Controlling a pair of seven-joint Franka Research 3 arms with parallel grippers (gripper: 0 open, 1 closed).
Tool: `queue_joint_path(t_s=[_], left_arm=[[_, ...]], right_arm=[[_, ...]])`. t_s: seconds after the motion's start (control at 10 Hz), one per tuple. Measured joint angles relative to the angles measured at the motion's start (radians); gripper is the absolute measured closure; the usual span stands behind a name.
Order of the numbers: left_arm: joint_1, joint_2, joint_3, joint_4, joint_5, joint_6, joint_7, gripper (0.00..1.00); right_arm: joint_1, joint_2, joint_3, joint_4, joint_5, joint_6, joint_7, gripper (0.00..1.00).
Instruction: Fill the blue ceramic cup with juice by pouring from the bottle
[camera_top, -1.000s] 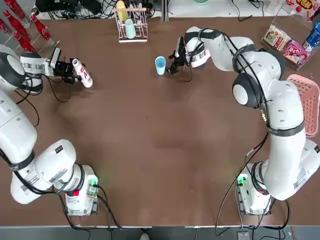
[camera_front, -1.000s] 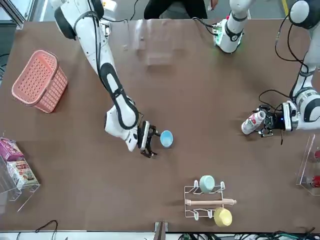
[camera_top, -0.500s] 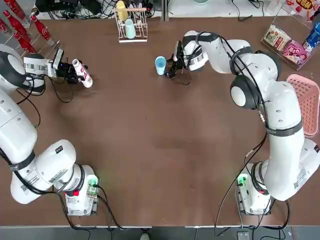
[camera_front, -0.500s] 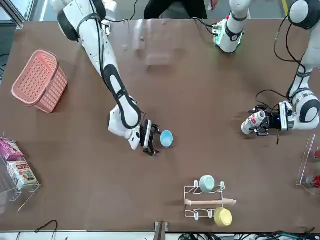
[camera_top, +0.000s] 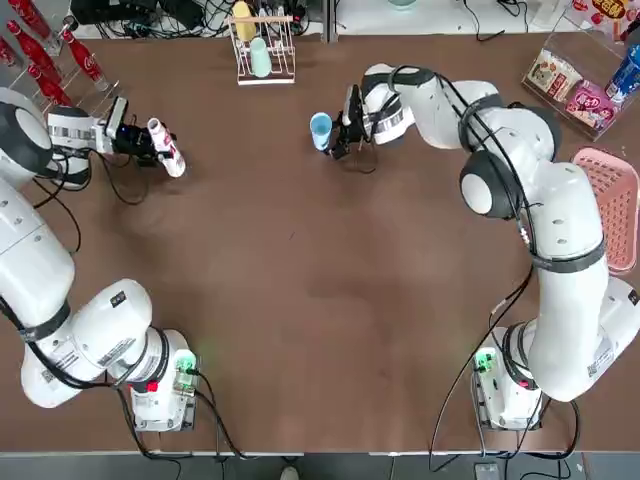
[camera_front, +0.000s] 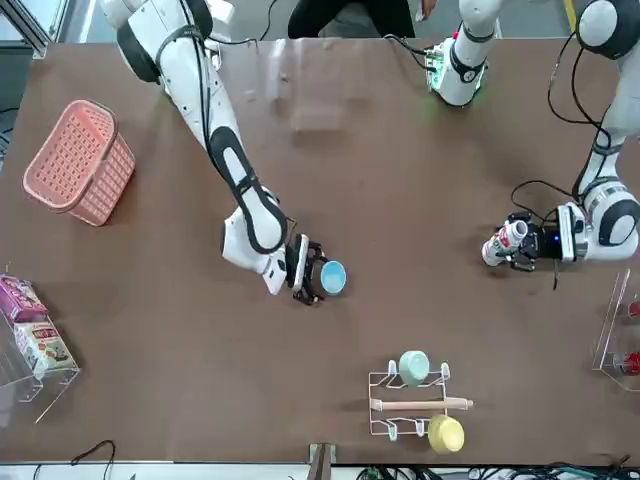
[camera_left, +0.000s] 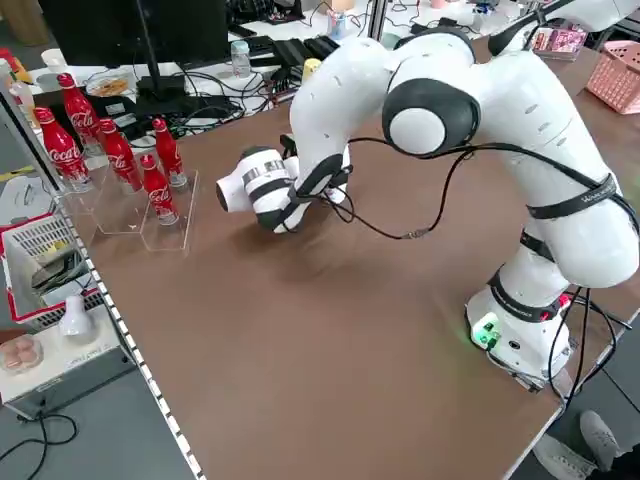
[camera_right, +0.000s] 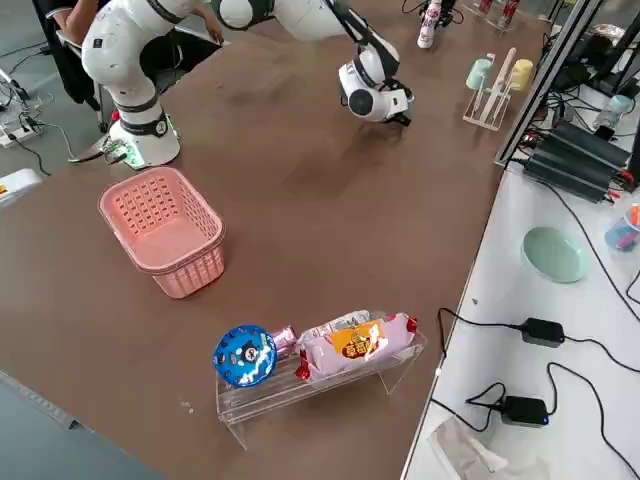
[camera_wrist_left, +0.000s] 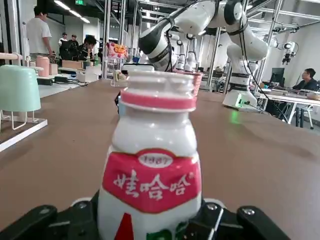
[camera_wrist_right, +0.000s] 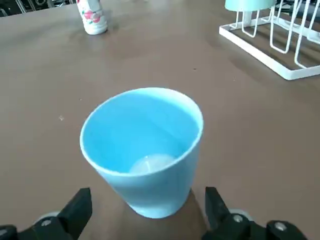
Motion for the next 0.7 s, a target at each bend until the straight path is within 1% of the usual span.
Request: queue_joint_path(t_s=[0.2,0.4,0.7], left_arm=[[-0.011,-0.013,-0.008,0.004,0.000,0.017,-0.021,0.44],[-0.059,-0.050,-0.009,0.005,0.000,0.024,-0.093,0.44],[-0.120,-0.102,-0.009,0.005,0.001,0.028,-0.123,0.45]], right_arm=[[0.000,0.000,0.000,0.000,0.000,0.000,-0.001,0.01],[-0.001,0.001,0.004,0.000,0.001,0.000,-0.001,0.01],[-0.001,0.002,0.015,0.000,0.002,0.001,-0.001,0.01]])
